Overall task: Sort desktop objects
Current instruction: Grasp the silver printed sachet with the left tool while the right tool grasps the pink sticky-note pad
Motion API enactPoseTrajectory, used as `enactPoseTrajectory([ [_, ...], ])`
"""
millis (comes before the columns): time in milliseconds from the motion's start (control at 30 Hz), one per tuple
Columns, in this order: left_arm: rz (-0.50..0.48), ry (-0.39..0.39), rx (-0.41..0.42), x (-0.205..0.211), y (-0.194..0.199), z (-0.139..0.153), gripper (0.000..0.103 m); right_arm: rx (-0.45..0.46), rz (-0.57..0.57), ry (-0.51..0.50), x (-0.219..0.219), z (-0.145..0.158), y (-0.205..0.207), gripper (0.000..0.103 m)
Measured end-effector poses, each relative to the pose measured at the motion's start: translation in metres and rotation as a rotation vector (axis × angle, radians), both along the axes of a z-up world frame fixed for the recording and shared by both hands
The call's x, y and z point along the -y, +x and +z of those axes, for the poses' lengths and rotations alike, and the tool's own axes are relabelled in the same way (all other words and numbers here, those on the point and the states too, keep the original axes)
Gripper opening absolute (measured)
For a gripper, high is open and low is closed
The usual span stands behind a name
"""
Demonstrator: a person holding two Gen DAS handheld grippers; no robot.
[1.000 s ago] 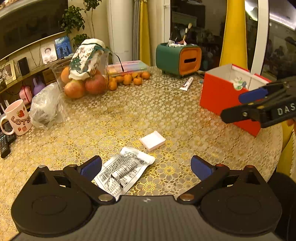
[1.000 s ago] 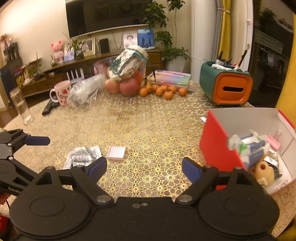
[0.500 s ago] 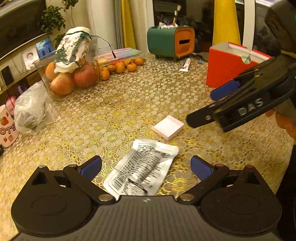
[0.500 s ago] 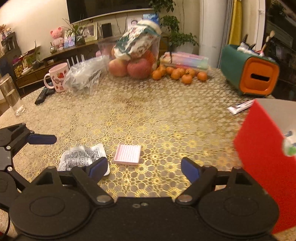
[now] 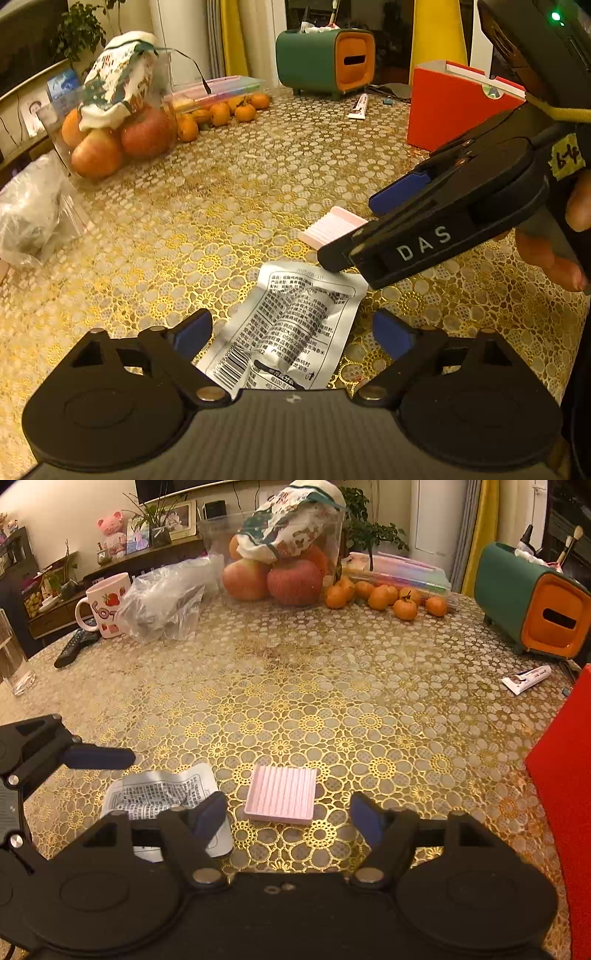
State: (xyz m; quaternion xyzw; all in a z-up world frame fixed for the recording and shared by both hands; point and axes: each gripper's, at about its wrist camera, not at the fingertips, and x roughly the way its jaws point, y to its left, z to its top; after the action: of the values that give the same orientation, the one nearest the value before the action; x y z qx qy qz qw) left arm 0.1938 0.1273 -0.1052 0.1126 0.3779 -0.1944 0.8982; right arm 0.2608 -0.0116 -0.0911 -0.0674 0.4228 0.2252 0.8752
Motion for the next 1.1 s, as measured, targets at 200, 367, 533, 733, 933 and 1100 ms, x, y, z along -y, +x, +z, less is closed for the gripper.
enactPoseTrajectory([
  [200,0.003,-0.037,-0.012,-0.002,0.000,0.001,0.077,0.018,-0.011,-0.013,-0.002,-0.003,0.000,0.061],
  [367,0.020,-0.042,-0.019,-0.001,-0.002,0.002,0.074,0.044,-0.018,-0.047,-0.004,-0.003,-0.003,0.047],
  [533,0.067,-0.045,-0.028,0.001,-0.003,0.003,0.071,0.030,-0.015,-0.031,-0.001,-0.001,-0.001,0.040],
  [733,0.160,-0.090,-0.054,-0.003,-0.002,0.006,0.071,0.035,-0.014,0.007,0.009,0.007,-0.005,0.040],
  [933,0.219,-0.120,-0.075,-0.004,-0.006,0.013,0.071,0.016,-0.019,0.044,0.035,0.020,-0.017,0.040],
  [1100,0.234,-0.124,-0.075,0.005,-0.016,0.025,0.071,0.015,-0.038,0.061,0.063,0.031,-0.028,0.040],
])
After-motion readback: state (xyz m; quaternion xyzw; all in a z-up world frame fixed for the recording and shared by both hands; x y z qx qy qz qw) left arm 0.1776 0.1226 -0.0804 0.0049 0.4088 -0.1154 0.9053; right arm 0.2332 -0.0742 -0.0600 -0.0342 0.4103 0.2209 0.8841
